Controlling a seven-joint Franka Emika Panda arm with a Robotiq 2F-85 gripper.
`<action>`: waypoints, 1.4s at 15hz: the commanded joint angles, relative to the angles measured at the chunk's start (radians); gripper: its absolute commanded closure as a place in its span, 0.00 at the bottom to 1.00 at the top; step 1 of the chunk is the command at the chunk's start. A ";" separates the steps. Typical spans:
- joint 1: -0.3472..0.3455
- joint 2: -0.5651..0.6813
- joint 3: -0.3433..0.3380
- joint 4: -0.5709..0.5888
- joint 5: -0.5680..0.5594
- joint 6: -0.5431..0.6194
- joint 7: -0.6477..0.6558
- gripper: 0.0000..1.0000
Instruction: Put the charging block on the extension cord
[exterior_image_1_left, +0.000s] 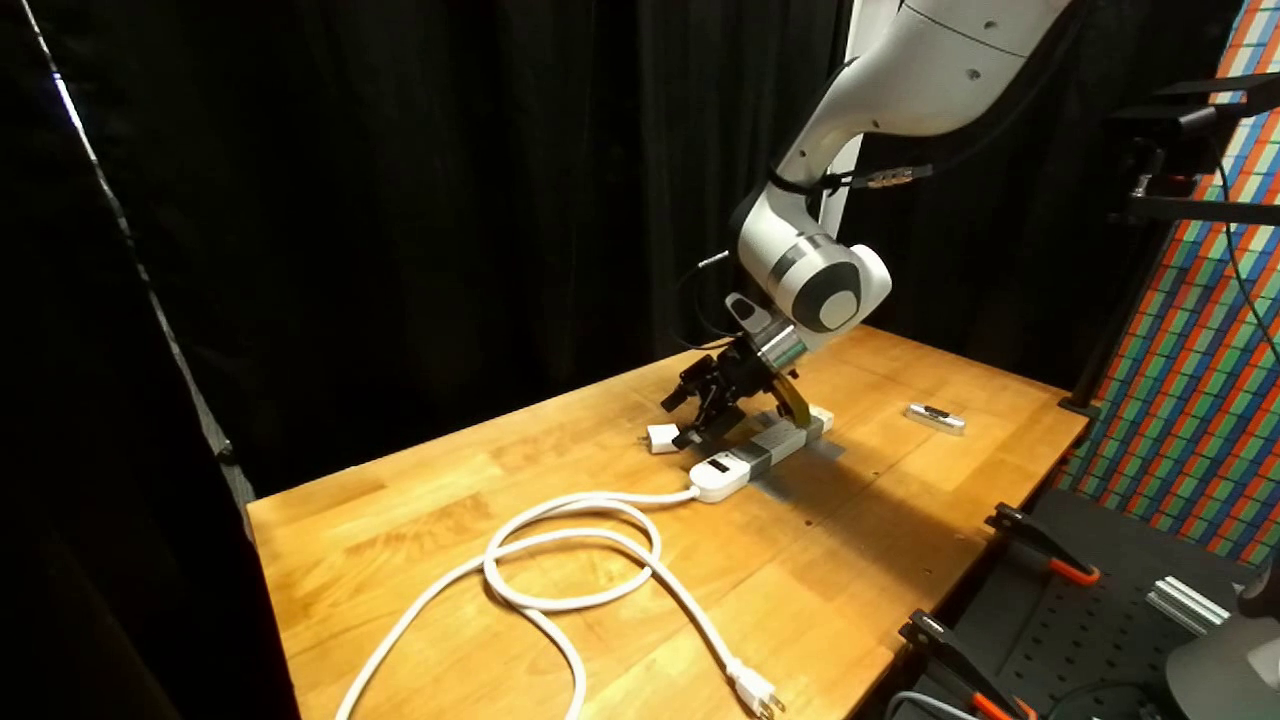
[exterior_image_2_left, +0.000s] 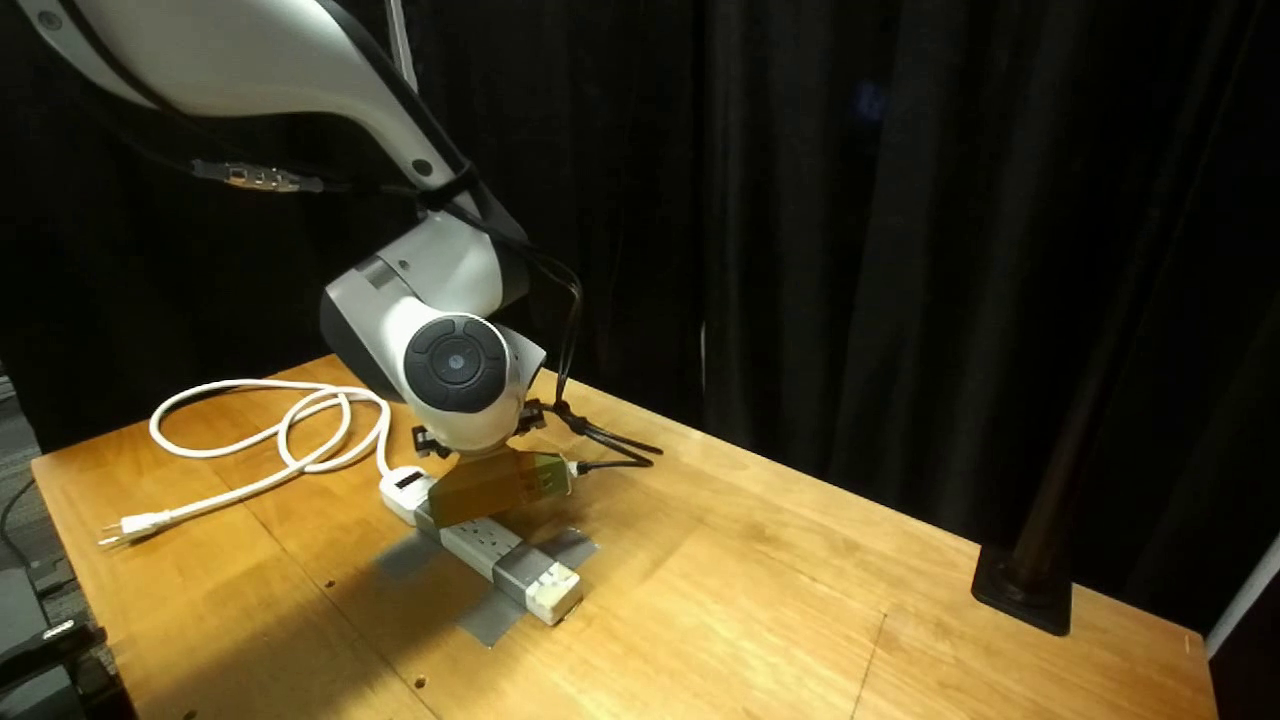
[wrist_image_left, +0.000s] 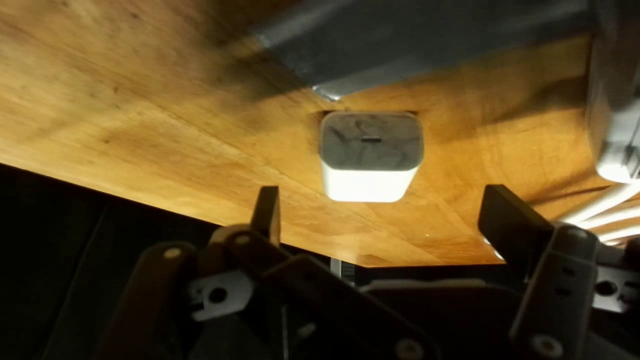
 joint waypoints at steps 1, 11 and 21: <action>0.041 0.030 -0.025 0.030 0.071 0.036 -0.063 0.00; 0.105 0.048 -0.050 0.041 0.102 0.110 -0.102 0.75; 0.277 -0.137 -0.030 -0.074 -0.237 0.698 0.273 0.75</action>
